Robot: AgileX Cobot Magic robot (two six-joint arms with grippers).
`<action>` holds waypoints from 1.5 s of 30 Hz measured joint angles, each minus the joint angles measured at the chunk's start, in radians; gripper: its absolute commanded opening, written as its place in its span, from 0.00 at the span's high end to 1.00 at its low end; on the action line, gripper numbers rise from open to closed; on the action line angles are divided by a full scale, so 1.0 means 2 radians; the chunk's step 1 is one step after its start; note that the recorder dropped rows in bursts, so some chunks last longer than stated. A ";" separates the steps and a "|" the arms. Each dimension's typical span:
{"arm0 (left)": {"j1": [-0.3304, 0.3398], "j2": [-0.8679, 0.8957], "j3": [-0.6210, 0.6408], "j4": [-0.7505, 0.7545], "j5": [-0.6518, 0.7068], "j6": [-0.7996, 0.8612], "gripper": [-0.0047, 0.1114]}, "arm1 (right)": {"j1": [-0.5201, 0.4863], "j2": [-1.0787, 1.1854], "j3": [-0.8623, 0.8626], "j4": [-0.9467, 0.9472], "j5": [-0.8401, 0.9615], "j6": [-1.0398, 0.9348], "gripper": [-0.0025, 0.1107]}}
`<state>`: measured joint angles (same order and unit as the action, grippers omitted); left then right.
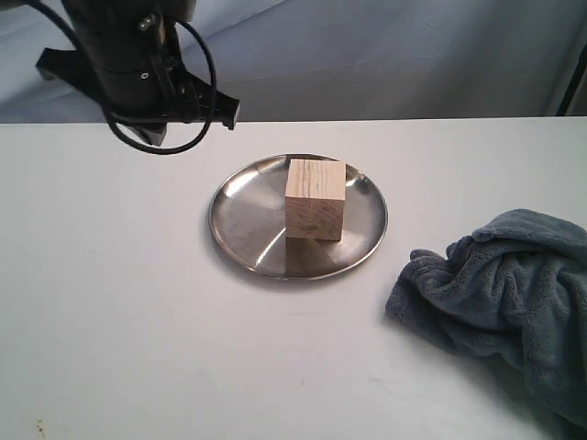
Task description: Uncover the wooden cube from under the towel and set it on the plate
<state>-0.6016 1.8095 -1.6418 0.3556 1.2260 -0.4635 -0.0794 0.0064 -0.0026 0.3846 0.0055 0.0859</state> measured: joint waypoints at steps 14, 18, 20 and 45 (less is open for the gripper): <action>0.125 -0.101 0.166 -0.041 -0.001 0.007 0.96 | 0.000 0.000 0.000 0.000 0.000 0.000 0.95; 0.163 -0.158 0.240 -0.042 -0.005 0.007 0.96 | 0.000 0.000 0.000 0.000 0.000 0.000 0.95; 0.180 -0.191 0.285 -0.047 -0.025 0.007 0.96 | 0.000 0.000 0.000 0.000 0.000 0.000 0.95; 0.236 -0.833 0.546 -0.053 -0.096 0.040 0.96 | 0.000 0.000 0.000 0.000 0.000 0.000 0.95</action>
<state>-0.1286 0.1443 -0.5505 0.2495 1.0342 -0.3836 -0.0794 0.0064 -0.0026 0.3846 0.0055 0.0859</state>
